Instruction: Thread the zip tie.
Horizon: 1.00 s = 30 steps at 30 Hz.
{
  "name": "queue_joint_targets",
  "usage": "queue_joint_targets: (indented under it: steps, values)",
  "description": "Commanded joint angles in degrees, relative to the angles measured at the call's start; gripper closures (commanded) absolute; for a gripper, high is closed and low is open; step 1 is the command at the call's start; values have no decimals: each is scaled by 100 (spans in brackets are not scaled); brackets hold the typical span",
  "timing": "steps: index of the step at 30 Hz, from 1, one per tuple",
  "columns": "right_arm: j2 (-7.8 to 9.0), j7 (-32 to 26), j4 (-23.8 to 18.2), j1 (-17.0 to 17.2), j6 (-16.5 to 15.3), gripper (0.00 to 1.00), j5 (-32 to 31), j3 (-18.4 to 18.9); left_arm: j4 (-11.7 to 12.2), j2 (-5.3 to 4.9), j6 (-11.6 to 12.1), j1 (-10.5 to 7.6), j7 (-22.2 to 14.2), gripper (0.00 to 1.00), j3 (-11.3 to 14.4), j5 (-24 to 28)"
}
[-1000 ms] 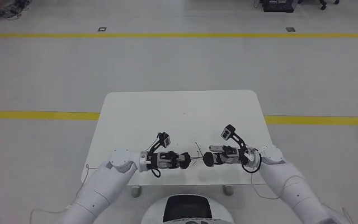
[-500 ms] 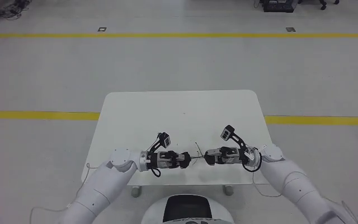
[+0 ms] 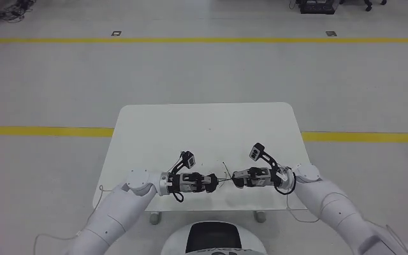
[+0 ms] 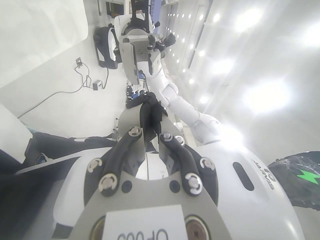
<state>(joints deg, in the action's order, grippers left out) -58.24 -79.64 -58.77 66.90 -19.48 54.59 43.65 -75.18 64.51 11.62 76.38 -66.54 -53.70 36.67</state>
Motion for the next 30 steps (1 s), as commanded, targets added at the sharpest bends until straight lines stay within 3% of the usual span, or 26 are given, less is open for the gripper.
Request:
queue_joint_targets:
  steps: [1, 14, 21, 22, 23, 24, 30]
  values:
    - [-7, 0, 18, -19, 0, 89, 17, -29, -1, -6, 2, -3, 2, 100, 11, 11]
    - [-23, 0, 85, -61, 0, 100, 43, -68, 4, -44, 26, -34, 20, 100, 87, 54]
    - [-33, 0, 111, -69, 0, 100, 3, -58, 23, -58, 25, -60, 63, 100, 145, 57]
    - [-34, 0, 113, -68, 0, 100, -3, -54, 26, -61, 20, -67, 76, 72, 152, 47]
    - [-35, 0, 113, -67, 0, 100, -8, -51, 27, -64, 11, -75, 98, 24, 158, 24]
    - [-37, 0, 112, -65, 0, 100, -8, -47, 22, -67, 1, -79, 120, 0, 166, 10]
    - [-44, 0, 114, -51, 0, 100, 14, -32, -14, -79, -41, -73, 460, 0, 204, -123]
